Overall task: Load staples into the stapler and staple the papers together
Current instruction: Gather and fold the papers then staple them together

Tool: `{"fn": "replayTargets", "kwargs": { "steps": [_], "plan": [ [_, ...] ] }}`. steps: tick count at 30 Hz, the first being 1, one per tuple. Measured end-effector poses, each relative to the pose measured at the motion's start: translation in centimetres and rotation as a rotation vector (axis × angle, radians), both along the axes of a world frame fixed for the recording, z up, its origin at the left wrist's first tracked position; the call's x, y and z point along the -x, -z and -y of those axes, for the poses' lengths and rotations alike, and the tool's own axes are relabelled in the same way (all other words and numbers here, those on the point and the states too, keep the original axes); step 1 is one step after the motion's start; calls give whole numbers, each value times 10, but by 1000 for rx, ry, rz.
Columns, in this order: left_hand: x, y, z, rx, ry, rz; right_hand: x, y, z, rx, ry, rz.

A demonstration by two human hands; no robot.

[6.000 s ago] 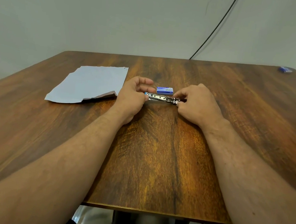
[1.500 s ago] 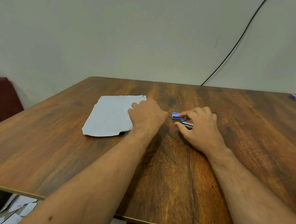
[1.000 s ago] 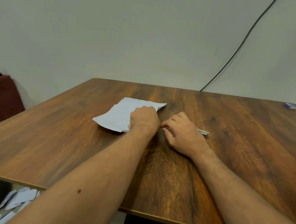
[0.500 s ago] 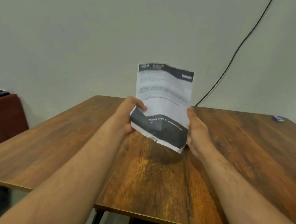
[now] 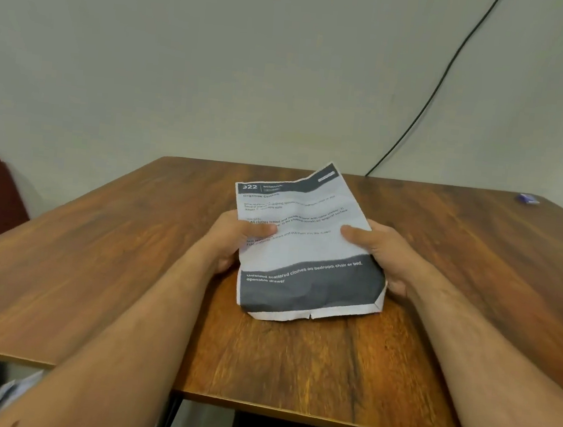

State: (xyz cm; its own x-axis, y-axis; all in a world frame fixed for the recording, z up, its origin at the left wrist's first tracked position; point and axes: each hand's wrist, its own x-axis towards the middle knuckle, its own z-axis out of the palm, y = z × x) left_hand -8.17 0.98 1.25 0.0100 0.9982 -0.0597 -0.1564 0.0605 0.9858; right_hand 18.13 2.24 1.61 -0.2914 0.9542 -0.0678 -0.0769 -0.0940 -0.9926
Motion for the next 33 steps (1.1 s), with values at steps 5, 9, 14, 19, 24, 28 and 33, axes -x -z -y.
{"fn": "replayTargets", "kwargs": {
  "steps": [5, 9, 14, 19, 24, 28, 33],
  "plan": [
    [5, 3, -10, 43, 126, -88, -3, -3, -2, 111, -55, -31],
    [4, 6, -13, -9, 74, -151, 3, 5, -9, 65, 37, 70],
    [6, 8, -18, -37, 28, -144, 5, 10, -12, 28, 35, 119],
    [5, 12, -16, -87, -30, -99, 2, 16, -13, 17, 30, -21],
    [2, 13, -11, -129, -17, -40, 1, 18, -9, -50, 74, -91],
    [2, 14, -9, -154, -21, -24, 2, 19, -7, -76, 93, -69],
    [3, 16, -8, -159, -32, -15, 2, 19, -9, -86, 143, -93]
  ]
}}
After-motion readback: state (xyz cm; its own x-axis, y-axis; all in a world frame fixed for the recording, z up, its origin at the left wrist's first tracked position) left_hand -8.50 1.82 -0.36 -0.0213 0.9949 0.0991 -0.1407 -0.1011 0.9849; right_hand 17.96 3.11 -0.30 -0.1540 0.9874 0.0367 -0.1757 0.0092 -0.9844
